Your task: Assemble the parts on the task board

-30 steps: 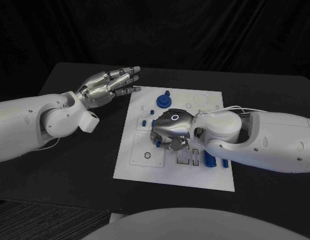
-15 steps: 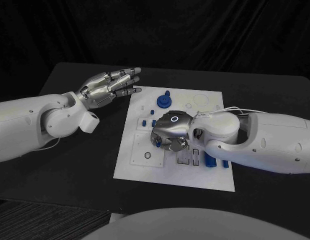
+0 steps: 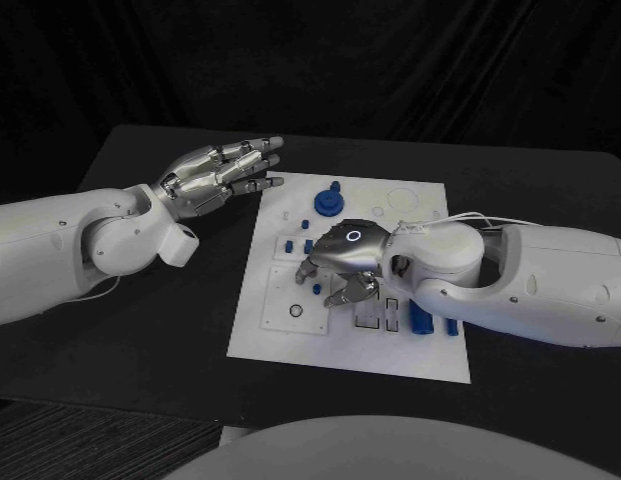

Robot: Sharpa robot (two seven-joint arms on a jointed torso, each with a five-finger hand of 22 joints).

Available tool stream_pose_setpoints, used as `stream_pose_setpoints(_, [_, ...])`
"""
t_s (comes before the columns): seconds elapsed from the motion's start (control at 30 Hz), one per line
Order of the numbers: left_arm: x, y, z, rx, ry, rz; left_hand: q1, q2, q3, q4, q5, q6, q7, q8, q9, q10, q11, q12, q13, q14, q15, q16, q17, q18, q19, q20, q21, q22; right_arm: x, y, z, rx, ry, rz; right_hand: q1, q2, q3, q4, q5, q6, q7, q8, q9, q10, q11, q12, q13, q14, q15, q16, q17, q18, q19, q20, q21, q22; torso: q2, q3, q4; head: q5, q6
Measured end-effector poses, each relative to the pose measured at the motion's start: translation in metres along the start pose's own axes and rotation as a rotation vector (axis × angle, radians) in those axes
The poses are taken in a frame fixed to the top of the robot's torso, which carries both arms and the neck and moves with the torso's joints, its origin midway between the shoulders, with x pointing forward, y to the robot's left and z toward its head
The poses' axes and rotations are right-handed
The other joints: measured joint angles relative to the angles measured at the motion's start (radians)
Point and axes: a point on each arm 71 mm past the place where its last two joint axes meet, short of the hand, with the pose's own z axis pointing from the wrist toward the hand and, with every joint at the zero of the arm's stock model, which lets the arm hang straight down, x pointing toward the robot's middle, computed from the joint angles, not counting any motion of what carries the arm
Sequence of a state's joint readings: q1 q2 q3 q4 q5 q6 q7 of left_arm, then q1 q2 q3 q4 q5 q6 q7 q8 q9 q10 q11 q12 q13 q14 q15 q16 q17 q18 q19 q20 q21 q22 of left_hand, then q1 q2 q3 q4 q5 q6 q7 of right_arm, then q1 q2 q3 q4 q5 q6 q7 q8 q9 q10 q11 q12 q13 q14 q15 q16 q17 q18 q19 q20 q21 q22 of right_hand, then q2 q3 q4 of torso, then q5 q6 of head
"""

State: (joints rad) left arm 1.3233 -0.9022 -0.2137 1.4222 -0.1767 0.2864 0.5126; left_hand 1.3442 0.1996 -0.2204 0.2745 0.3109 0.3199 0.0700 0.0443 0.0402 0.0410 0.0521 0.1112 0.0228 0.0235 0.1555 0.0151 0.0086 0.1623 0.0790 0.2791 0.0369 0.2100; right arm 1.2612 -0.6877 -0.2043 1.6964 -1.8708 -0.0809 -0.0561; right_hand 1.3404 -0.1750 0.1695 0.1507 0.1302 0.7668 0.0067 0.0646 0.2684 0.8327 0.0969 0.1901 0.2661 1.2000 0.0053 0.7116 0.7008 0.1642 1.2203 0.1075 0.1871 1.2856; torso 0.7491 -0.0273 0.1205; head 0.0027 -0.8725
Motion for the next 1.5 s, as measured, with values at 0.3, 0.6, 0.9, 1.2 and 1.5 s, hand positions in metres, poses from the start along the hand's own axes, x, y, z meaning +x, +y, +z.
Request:
stream_pose_setpoints(0.3, [-0.001,0.000,-0.002,-0.004,-0.003,-0.001,0.000,0.000,0.000,0.000,0.000,0.004,0.004,0.000,0.001,0.000,0.000,0.000,0.000,0.000,0.000,0.000,0.000,0.000,0.000,0.000,0.000,0.000,-0.006,-0.019,-0.020,0.055,-0.063,-0.008,0.077,-0.060,-0.099,0.149,-0.005,-0.030,-0.010,0.007,-0.042,-0.152,0.009,-0.009,-0.050,0.001,0.007,0.019,-0.010,0.000,0.025,0.009,-0.033,-0.012,0.000,0.0006,-0.0005,0.006,0.000])
stream_pose_setpoints(0.6, [-0.002,0.000,-0.004,-0.006,-0.006,0.000,0.000,0.000,0.000,0.000,0.000,0.004,0.004,0.004,0.001,0.000,0.000,0.000,0.000,0.003,0.003,0.000,0.001,0.000,0.000,0.000,0.000,0.002,-0.048,-0.067,-0.060,0.179,-0.162,-0.027,0.064,-0.050,-0.086,0.147,0.020,0.029,0.027,0.026,-0.058,-0.111,0.019,-0.012,-0.117,0.055,0.005,0.013,-0.034,0.000,0.073,0.005,-0.041,-0.016,0.000,0.0010,-0.0002,0.006,0.000])
stream_pose_setpoints(0.9, [-0.001,0.001,-0.003,-0.007,-0.004,-0.001,0.004,0.004,-0.003,-0.003,0.004,0.007,0.007,0.004,0.002,0.000,0.000,0.000,0.000,0.004,0.004,0.000,0.001,0.000,0.002,0.002,0.000,0.002,-0.059,-0.093,-0.085,0.287,-0.172,0.021,0.078,-0.017,-0.063,0.140,0.028,0.085,-0.034,0.040,-0.075,-0.040,0.013,-0.012,-0.158,0.084,-0.006,0.014,-0.037,0.000,0.114,-0.002,0.015,0.003,0.000,0.0001,0.0017,0.000,0.000])
stream_pose_setpoints(1.2, [0.000,0.001,-0.001,-0.007,0.000,-0.002,0.006,0.006,-0.003,-0.003,0.009,0.007,0.007,0.004,0.002,-0.004,0.004,0.000,0.000,0.004,0.004,0.000,0.001,0.000,0.004,0.004,0.000,0.002,-0.048,-0.103,-0.091,0.352,-0.114,0.065,0.037,-0.034,-0.083,0.146,0.024,0.102,-0.013,0.022,-0.090,-0.029,0.013,-0.029,-0.186,0.100,-0.006,0.047,-0.009,0.000,0.131,-0.006,0.057,0.023,0.000,-0.0001,0.0003,0.000,0.000])
stream_pose_setpoints(1.5, [-0.001,0.001,-0.002,-0.008,-0.001,-0.002,0.011,0.026,-0.003,-0.003,0.021,0.010,0.010,0.004,0.002,-0.004,0.004,0.000,0.000,0.004,0.004,0.003,0.001,0.000,0.004,0.004,0.000,0.006,-0.031,-0.100,-0.093,0.366,-0.062,0.102,0.021,-0.029,-0.082,0.145,0.004,0.118,0.009,0.022,-0.091,0.026,0.008,-0.024,-0.188,0.100,-0.006,0.047,-0.010,0.000,0.131,-0.006,0.052,0.022,0.000,0.0006,-0.0002,0.006,0.000])
